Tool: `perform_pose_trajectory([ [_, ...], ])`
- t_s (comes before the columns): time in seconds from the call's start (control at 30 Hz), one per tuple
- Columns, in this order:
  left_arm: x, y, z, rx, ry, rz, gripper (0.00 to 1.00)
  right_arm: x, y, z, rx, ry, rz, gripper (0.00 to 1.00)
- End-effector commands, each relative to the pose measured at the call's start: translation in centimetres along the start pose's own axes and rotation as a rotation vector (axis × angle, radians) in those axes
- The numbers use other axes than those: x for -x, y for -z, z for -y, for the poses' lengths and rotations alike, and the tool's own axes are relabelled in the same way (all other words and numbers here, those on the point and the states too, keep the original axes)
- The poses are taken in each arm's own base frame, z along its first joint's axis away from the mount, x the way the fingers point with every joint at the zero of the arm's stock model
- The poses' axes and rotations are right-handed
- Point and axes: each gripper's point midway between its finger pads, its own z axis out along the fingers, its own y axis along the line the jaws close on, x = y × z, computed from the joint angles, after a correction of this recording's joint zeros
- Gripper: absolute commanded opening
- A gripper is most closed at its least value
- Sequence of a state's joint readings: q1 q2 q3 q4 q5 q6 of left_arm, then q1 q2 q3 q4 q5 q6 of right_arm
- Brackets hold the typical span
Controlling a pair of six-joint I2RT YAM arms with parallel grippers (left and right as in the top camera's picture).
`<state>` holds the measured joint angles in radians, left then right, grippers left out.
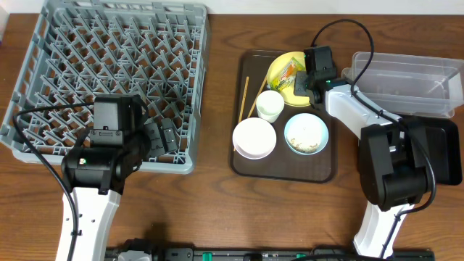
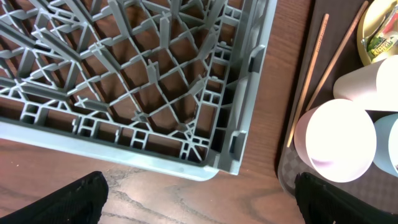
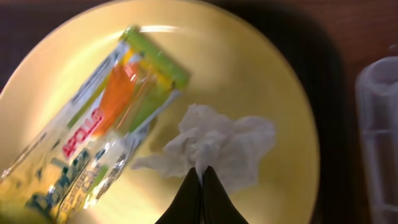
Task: Sort waste into correct bins and load items into the dishwasher
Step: 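Grasp the tissue with the right gripper and drop it into the clear bin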
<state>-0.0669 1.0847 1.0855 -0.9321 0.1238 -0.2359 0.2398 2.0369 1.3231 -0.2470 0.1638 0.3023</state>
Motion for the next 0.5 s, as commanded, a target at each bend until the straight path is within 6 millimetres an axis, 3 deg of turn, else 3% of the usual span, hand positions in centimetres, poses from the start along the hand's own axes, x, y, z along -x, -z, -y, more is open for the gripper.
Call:
perform_pose_trajectory([
  [0.0, 0.6, 0.5, -0.1, 0.01, 0.002, 0.022, 0.99, 2.5, 3.0, -1.2, 0.097, 0.014, 0.047, 0.01],
  [0.3, 0.6, 0.5, -0.1, 0.01, 0.001, 0.022, 0.98, 8.7, 11.6, 2.8, 0.082, -0.018, 0.229, 0.01],
  [0.47, 0.6, 0.5, -0.1, 0.009, 0.001, 0.022, 0.99, 10.3, 15.2, 7.4, 0.029, -0.09, 0.284, 0.01],
])
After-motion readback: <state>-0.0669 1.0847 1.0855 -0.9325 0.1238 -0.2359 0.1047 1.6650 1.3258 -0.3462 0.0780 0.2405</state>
